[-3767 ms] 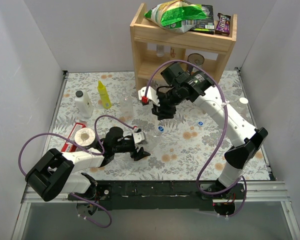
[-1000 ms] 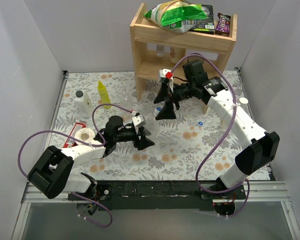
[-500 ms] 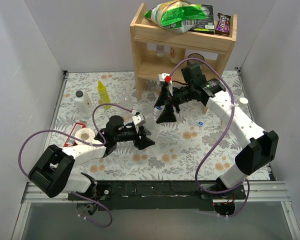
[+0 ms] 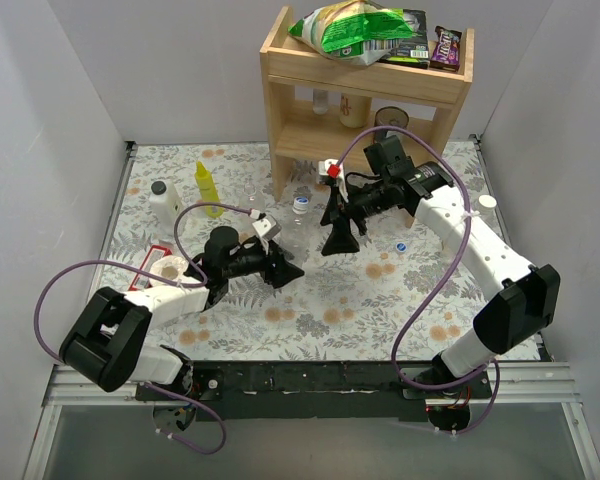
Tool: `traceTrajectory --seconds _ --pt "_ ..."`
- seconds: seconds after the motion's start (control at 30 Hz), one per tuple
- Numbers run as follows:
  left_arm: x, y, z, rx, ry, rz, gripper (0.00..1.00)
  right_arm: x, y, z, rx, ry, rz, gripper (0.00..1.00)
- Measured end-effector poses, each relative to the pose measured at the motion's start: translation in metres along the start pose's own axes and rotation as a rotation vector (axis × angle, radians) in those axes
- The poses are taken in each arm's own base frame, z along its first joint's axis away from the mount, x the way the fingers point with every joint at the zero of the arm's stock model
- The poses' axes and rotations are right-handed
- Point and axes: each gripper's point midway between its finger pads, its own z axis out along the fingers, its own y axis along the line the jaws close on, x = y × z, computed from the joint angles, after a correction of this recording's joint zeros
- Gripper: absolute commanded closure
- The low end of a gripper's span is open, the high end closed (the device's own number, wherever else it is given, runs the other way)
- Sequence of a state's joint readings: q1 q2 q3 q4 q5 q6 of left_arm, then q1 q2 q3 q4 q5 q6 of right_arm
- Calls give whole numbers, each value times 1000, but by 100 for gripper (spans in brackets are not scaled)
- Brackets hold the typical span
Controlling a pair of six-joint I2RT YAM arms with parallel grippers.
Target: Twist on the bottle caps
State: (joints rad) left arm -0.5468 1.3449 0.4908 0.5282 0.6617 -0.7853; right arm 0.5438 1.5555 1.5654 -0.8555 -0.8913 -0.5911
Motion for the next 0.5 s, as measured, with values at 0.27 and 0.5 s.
traceTrajectory --seconds 0.27,0.5 --pt "4 4 -3 9 13 17 100 11 -5 -14 56 43 86 10" --pt "6 -11 1 85 52 61 100 -43 -31 -31 94 -163 42 6"
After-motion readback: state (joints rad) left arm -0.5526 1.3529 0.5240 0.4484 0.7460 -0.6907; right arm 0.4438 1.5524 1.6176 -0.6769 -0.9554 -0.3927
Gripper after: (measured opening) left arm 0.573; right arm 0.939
